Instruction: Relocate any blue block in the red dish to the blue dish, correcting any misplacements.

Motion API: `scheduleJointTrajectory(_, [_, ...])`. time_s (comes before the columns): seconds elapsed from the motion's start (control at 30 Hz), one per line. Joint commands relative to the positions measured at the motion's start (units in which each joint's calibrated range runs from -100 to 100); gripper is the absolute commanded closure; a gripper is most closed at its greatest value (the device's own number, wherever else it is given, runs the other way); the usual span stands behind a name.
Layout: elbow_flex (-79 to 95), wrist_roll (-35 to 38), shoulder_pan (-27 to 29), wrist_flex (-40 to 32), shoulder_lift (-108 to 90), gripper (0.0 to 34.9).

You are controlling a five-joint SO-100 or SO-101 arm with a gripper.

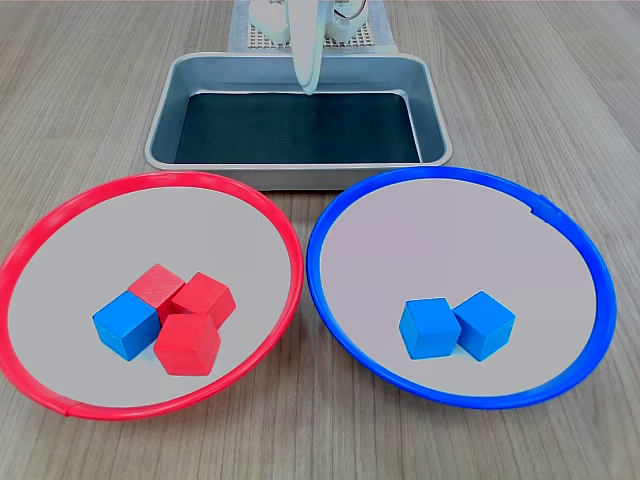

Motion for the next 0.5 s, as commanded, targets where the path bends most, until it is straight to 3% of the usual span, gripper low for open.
scheduleJointTrajectory(0.0, [-0.19, 0.20, -0.25, 0.24, -0.17, 34.6])
scheduleJointTrajectory(0.47, [-0.19, 0.39, -0.53, 0.24, -0.17, 34.6])
